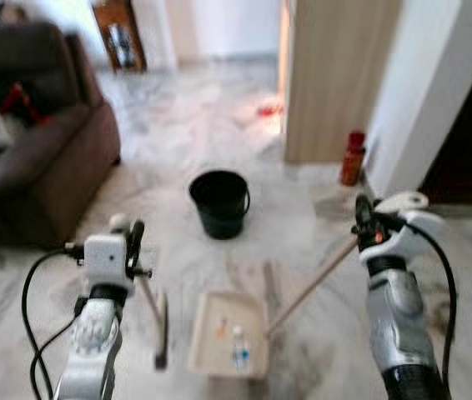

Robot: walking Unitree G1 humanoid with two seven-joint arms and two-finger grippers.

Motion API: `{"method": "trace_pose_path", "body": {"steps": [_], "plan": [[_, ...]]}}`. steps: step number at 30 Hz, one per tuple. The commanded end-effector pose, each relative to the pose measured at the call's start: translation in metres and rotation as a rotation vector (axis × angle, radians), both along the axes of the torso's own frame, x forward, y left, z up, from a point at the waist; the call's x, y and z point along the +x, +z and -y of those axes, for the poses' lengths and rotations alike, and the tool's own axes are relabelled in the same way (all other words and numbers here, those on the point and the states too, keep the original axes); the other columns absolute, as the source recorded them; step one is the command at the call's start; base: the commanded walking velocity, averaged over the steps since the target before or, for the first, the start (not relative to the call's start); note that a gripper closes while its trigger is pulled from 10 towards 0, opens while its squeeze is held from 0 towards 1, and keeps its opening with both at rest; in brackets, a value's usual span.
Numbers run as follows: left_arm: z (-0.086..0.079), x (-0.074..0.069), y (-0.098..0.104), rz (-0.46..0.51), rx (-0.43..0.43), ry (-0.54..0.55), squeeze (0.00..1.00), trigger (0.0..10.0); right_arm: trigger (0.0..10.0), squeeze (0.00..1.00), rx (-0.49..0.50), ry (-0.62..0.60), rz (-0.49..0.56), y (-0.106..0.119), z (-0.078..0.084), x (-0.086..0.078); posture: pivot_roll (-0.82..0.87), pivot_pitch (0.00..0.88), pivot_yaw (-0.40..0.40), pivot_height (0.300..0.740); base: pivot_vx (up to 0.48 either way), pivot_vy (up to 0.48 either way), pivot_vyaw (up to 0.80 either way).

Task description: Sweep floor

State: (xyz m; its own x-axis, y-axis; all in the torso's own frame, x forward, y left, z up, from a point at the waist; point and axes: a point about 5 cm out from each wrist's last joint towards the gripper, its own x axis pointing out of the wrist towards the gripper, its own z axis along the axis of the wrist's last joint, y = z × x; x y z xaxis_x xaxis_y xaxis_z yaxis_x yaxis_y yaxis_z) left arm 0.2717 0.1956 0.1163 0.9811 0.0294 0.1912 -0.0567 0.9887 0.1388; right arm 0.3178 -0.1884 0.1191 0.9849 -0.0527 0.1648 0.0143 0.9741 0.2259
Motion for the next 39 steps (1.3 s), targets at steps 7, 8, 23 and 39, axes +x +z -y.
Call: {"method": "trace_pose_path", "body": {"steps": [7,8,23,39], "plan": [[-0.006,0.001,0.011,0.048,0.023,0.013,0.00,10.0,10.0,0.00,0.028,0.026,0.096,0.021,-0.007,0.003,0.07,0.000,0.064,0.740,0.309,0.000,0.00],[-0.006,0.002,0.011,0.049,0.023,0.014,0.00,10.0,10.0,0.00,0.029,0.027,0.097,0.021,-0.008,0.003,0.08,0.000,0.065,0.740,0.311,0.000,0.00],[-0.006,0.002,0.011,0.047,0.018,0.012,0.00,10.0,10.0,0.00,0.037,0.064,0.123,0.029,-0.016,0.003,0.08,0.000,0.067,0.740,0.313,0.000,0.00],[-0.004,0.002,0.011,0.048,0.015,0.009,0.00,10.0,10.0,0.00,-0.007,0.110,0.309,0.081,-0.025,0.002,0.07,0.000,0.070,0.740,0.316,0.000,0.00]]}}
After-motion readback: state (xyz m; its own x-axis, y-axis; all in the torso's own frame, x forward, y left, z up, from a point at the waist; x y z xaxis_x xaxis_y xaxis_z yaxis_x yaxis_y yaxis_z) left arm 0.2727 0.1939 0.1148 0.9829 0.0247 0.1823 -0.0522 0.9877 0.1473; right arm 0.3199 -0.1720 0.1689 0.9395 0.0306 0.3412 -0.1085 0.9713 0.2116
